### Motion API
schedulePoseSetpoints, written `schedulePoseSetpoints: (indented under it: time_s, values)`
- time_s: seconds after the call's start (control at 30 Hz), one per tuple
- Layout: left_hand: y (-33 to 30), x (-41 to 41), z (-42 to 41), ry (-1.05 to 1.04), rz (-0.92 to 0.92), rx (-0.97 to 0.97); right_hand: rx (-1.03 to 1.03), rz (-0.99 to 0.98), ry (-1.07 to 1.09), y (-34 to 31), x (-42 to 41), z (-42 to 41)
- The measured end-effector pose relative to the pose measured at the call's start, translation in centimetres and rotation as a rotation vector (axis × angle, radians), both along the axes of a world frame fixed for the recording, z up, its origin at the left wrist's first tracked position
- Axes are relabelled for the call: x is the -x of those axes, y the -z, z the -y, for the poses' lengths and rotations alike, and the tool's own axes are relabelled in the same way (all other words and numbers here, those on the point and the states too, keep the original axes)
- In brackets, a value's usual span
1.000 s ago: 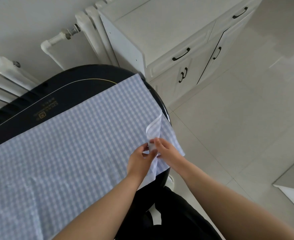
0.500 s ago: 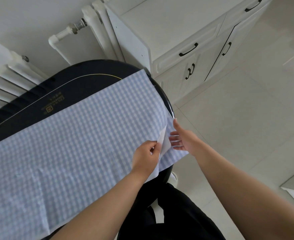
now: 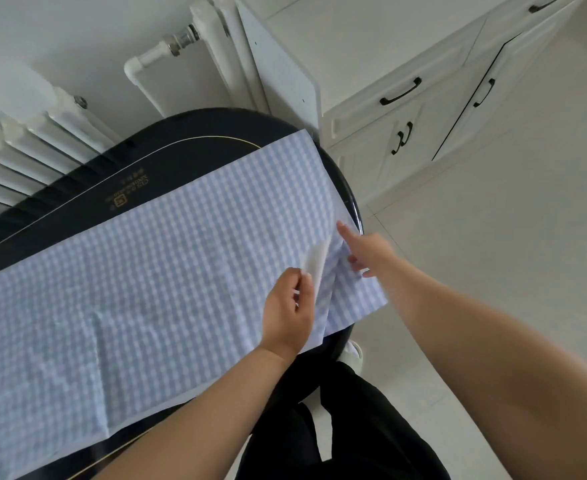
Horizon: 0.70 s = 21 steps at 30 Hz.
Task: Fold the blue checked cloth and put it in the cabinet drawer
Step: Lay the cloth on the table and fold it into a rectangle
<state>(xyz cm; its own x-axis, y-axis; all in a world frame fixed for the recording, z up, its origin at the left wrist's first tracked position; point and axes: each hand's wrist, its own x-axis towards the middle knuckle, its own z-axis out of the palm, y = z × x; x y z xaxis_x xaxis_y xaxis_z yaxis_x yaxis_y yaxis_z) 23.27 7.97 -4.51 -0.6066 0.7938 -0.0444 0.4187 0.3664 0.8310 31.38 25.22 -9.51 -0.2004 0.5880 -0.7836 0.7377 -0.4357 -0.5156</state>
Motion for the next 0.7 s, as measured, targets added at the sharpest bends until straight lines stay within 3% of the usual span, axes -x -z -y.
schedulePoseSetpoints:
  time_s: [0.1, 0.17, 0.23, 0.37, 0.43, 0.6, 0.7]
  values:
    - [0.1, 1.1, -0.3, -0.455, 0.355, 0.061, -0.380, 0.116, -0.484, 0.3, 0.6, 0.6]
    - [0.6, 2.4, 0.0, -0.612, 0.430, 0.072, -0.400, 0.153, -0.745, 0.6, 1.5, 1.0]
    - [0.8, 3.3, 0.3, -0.652, 0.445, 0.074, -0.359, 0.243, -0.810, 0.4, 1.8, 0.9]
    - [0.2, 3.7, 1.0, -0.614, 0.345, 0.043, -0.287, 0.391, -0.604, 0.8, -0.8, -0.7]
    - [-0.3, 3.3, 1.1, -0.561, 0.290, 0.048, -0.211, 0.310, -0.389, 1.8, -2.8, -0.9]
    - [-0.6, 2.0, 1.5, -0.403, 0.228, 0.080, -0.184, 0.048, -0.109, 2.8, -3.0, -0.6]
    - [-0.2, 1.7, 1.7, -0.291, 0.188, 0.138, -0.217, 0.035, -0.113, 3.1, -1.7, -0.9]
